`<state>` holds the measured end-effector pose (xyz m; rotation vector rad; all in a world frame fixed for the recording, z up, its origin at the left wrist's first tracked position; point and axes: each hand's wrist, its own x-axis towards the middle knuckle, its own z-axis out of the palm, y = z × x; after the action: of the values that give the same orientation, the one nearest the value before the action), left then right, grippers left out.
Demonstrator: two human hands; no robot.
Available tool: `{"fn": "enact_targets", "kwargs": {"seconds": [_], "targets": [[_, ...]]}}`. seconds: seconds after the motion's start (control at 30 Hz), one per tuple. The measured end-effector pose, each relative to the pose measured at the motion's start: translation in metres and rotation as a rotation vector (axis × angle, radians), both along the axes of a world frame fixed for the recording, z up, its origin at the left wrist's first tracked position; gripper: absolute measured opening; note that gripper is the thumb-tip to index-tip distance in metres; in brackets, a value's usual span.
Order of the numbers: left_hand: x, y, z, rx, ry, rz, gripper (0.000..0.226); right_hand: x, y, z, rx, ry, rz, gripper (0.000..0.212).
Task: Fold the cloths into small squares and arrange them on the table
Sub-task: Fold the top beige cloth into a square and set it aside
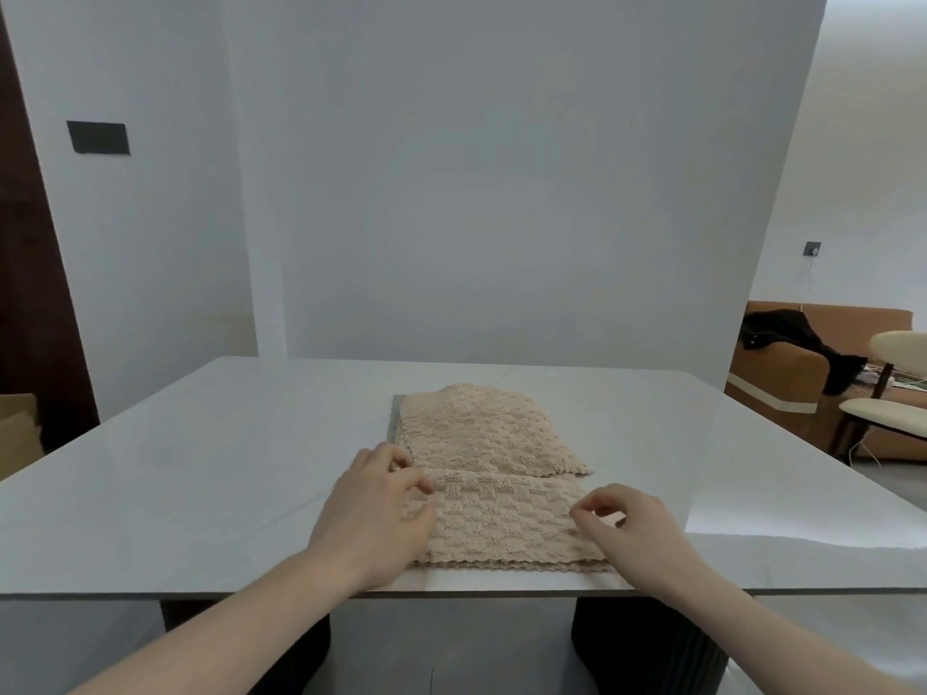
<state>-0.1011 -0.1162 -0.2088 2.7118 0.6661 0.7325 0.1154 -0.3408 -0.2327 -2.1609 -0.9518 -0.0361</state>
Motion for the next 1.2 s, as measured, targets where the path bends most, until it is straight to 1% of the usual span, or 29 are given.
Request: {"fn": "enact_targets", "kwargs": {"seconds": [0.03,0.07,0.17,0.23,0.33,0.4,0.43,0.5,0.57,0.63,0.7,0.77,0.83,0.9,0.97,1.07,1.2], "targets": [[0.009,-0.005,0.001,-0.013,0.012,-0.042,0.036,0.004,0.005,0.0,0.012,0.003,-0.041,0.009],[0.019,-0.01,-0.001,-0.019,0.051,-0.08,0.043,0.008,0.011,-0.001,0.005,0.02,-0.081,0.013],[0.053,-0.029,-0.008,0.037,0.218,-0.16,0.061,0.02,0.024,-0.012,-0.119,0.077,-0.187,0.048],[0.071,-0.037,-0.014,0.064,0.282,-0.198,0.065,0.022,0.03,-0.018,-0.196,0.083,-0.257,0.06],[0.084,-0.039,-0.033,0.087,0.428,-0.222,0.069,0.021,0.034,-0.021,-0.21,0.105,-0.316,0.064],[0.085,-0.039,-0.044,0.063,0.506,-0.222,0.071,0.023,0.037,-0.019,-0.258,0.114,-0.323,0.06],[0.085,-0.038,-0.046,0.04,0.512,-0.226,0.071,0.023,0.038,-0.017,-0.285,0.117,-0.321,0.058],[0.086,-0.035,-0.044,-0.019,0.464,-0.25,0.07,0.024,0.039,-0.014,-0.316,0.141,-0.319,0.056],[0.083,-0.025,-0.037,-0.075,0.313,-0.254,0.065,0.024,0.039,-0.011,-0.329,0.162,-0.317,0.049],[0.074,-0.006,-0.029,-0.087,0.127,-0.195,0.055,0.026,0.038,-0.011,-0.324,0.178,-0.312,0.035],[0.059,0.02,-0.028,-0.047,0.027,-0.081,0.045,0.026,0.035,-0.011,-0.28,0.21,-0.299,0.024],[0.039,0.046,-0.036,-0.04,0.035,0.043,0.044,0.025,0.033,-0.012,-0.182,0.248,-0.285,0.017],[0.023,0.062,-0.048,-0.072,0.098,0.139,0.053,0.023,0.031,-0.011,-0.053,0.298,-0.271,0.015],[0.015,0.067,-0.057,-0.138,0.098,0.191,0.064,0.021,0.029,-0.009,0.048,0.351,-0.256,0.012],[0.015,0.067,-0.059,-0.151,0.075,0.205,0.065,0.02,0.028,-0.005,0.128,0.402,-0.25,0.017],[0.015,0.065,-0.058,-0.109,0.097,0.198,0.058,0.016,0.03,0.01,0.243,0.489,-0.234,0.025],[0.012,0.066,-0.058,-0.137,0.091,0.175,0.051,0.0,0.046,0.046,0.29,0.54,-0.158,0.038]]}}
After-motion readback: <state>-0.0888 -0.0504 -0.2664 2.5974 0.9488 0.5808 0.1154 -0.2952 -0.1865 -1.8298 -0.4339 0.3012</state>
